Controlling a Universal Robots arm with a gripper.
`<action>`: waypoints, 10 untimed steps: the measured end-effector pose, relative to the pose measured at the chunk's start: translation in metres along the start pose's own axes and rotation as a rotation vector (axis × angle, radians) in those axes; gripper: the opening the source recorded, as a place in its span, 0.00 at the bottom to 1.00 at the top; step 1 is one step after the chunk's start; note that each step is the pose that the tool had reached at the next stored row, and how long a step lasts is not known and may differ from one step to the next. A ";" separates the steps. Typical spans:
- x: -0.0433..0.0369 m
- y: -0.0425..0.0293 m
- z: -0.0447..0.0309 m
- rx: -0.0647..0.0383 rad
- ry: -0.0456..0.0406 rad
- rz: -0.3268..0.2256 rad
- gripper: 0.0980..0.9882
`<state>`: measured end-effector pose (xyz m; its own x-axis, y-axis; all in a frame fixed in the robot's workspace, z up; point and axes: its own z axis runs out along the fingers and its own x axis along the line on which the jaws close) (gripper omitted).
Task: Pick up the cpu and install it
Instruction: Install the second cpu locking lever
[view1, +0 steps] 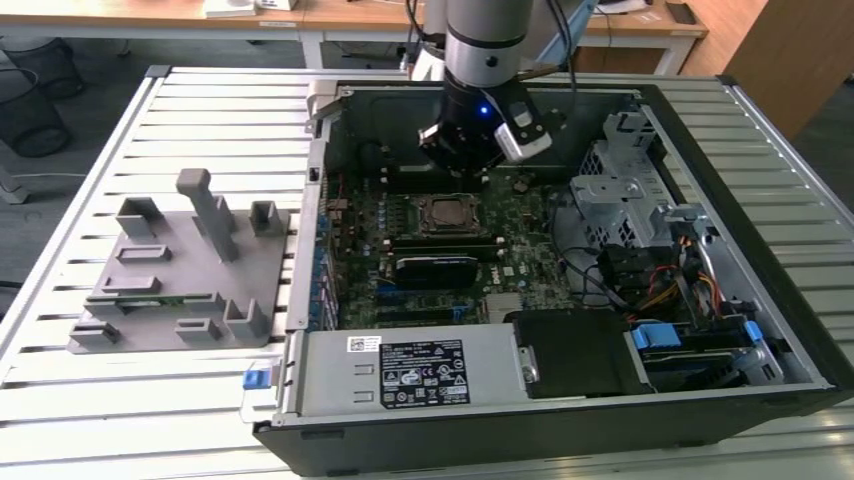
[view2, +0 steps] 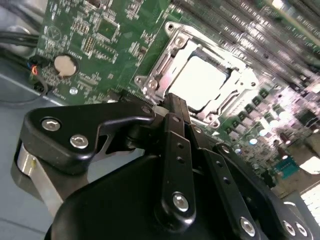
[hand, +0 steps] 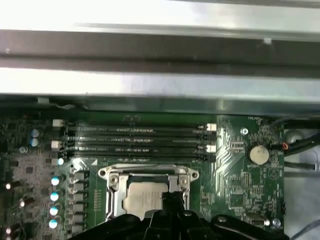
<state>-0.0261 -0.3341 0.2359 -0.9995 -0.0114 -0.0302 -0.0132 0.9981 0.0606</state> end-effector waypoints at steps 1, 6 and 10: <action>0.0000 -0.0039 -0.0003 0.000 0.0000 0.000 0.02; 0.0002 -0.0193 -0.0012 0.000 0.0001 0.000 0.02; 0.0003 -0.0279 -0.0017 0.000 0.0013 0.000 0.02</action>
<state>-0.0260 -0.3620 0.2359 -0.9995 -0.0114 -0.0289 -0.0131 0.9981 0.0609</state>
